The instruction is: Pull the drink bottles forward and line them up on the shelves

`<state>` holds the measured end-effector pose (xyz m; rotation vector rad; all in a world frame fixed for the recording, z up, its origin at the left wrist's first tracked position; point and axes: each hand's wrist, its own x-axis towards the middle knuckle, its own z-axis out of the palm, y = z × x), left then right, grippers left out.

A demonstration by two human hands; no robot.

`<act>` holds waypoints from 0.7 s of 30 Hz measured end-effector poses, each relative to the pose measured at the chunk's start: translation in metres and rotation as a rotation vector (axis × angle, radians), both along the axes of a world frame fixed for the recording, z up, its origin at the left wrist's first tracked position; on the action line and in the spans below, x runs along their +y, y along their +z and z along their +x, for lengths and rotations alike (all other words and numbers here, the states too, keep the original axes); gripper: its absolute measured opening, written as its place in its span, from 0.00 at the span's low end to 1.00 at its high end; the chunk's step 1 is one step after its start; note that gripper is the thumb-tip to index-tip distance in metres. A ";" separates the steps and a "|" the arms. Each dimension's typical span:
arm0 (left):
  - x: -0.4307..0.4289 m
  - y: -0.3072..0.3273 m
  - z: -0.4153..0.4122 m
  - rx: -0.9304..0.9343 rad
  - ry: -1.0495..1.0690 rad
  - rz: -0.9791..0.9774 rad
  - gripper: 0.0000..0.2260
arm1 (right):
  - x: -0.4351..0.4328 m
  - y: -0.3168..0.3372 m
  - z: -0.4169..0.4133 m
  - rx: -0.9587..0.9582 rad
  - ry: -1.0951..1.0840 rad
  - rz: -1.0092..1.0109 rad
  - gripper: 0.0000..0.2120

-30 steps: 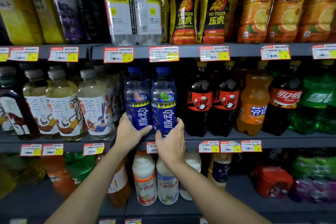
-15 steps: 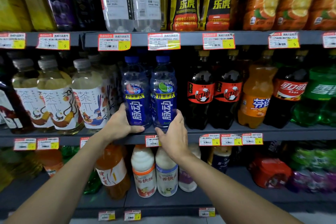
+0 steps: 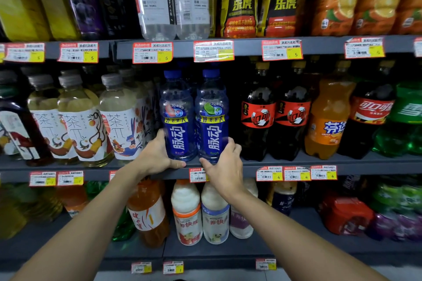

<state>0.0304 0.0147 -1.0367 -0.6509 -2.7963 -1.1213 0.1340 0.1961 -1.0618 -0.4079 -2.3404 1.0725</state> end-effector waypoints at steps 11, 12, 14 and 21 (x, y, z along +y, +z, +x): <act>0.000 0.000 0.000 -0.005 0.005 -0.027 0.44 | 0.001 0.001 0.005 0.011 0.028 -0.011 0.37; 0.000 0.001 0.001 -0.005 0.008 -0.033 0.44 | 0.002 0.001 0.006 0.010 0.038 -0.012 0.37; 0.001 0.002 0.003 -0.010 0.013 -0.044 0.44 | 0.003 0.002 0.007 0.012 0.051 -0.016 0.36; 0.007 0.004 0.008 -0.019 0.050 -0.017 0.43 | 0.004 0.005 0.007 0.010 0.076 -0.038 0.35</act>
